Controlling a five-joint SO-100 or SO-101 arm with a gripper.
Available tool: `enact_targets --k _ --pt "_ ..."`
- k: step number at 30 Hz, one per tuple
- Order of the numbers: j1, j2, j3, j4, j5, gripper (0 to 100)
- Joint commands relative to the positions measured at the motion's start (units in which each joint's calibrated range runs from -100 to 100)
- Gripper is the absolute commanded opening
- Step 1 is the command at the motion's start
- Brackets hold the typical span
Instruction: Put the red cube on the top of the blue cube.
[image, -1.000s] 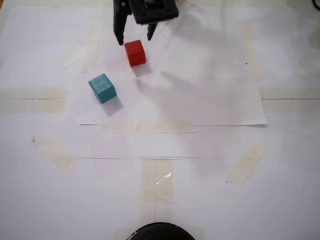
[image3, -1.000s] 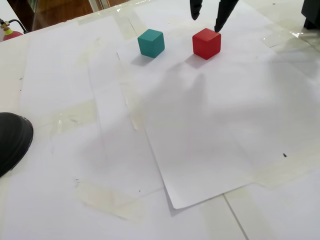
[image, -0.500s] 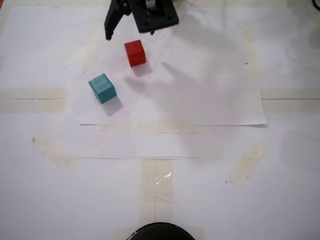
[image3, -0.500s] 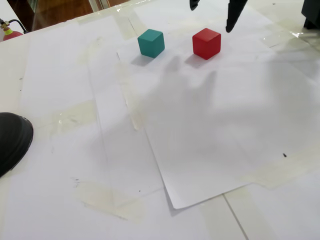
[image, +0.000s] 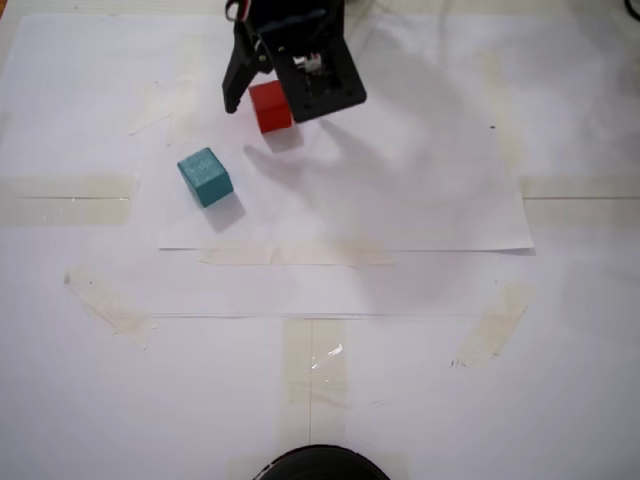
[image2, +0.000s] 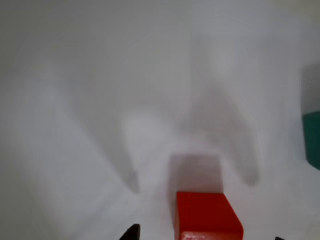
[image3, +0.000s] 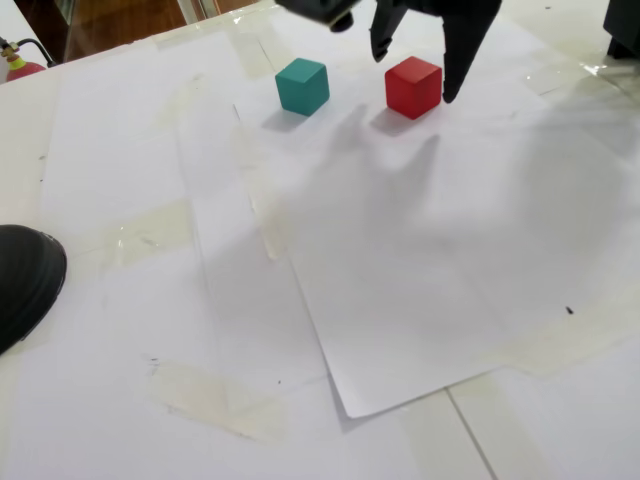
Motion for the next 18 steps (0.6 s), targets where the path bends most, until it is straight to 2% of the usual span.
enact_targets --k 1,18 --pt "0.1 0.1 -4.2 -0.5 0.6 36" --pt "2.5 3.3 -2.8 -3.8 1.6 32"
